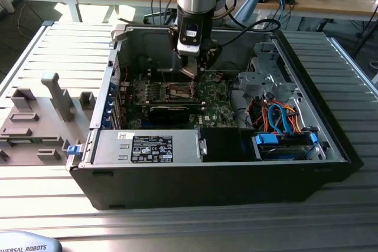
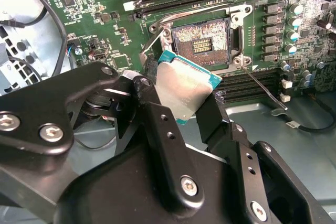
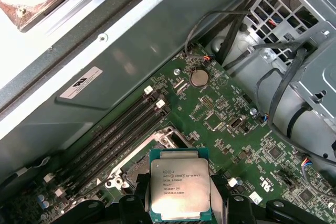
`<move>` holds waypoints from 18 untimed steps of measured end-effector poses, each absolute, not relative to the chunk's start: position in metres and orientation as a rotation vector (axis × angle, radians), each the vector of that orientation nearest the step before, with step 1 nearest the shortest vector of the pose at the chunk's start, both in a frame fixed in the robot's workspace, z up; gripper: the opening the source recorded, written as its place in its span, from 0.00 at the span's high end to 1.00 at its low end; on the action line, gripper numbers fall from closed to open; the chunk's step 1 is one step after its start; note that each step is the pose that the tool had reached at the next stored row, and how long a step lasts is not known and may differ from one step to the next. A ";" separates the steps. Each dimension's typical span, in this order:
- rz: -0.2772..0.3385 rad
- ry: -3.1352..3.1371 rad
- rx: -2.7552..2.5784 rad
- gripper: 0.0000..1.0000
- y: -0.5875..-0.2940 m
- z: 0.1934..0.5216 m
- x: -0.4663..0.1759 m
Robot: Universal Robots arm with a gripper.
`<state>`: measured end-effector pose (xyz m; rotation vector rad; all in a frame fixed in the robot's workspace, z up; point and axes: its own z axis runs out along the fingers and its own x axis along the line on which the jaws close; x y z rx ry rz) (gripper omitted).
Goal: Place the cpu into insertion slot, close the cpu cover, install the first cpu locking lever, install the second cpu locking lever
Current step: 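Place the cpu into insertion slot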
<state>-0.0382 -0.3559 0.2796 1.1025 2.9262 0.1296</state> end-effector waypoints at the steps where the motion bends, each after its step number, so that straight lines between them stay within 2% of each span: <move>1: 0.130 2.926 1.103 0.46 -0.356 0.280 -0.038; 18: 0.129 2.919 1.119 0.46 -0.356 0.279 -0.038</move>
